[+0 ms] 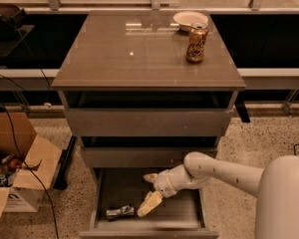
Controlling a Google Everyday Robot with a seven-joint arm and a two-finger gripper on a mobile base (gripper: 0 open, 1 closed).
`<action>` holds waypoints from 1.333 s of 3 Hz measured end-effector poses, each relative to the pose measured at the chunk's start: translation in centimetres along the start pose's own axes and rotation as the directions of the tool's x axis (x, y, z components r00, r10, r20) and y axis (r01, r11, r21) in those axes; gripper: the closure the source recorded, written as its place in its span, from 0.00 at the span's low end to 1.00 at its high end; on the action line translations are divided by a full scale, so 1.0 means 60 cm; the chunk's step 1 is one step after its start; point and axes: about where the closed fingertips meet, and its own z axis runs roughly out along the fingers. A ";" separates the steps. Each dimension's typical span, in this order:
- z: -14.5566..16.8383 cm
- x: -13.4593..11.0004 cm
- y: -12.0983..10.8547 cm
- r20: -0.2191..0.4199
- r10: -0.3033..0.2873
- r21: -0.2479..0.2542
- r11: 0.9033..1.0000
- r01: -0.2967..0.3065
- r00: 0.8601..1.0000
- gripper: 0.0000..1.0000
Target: Pick redbull can from bottom drawer and place on counter
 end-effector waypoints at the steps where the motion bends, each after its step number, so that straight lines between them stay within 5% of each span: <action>1: 0.044 0.032 -0.019 0.000 -0.063 0.048 0.997 0.063 0.998 0.00; 2: 0.045 0.030 -0.045 -0.003 -0.063 0.107 0.992 0.063 0.998 0.00; 4: 0.064 0.054 -0.071 0.011 -0.085 0.096 0.992 0.083 0.996 0.00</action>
Offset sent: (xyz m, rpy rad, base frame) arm -0.0032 0.0095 -0.0259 -0.0025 -0.0588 0.0077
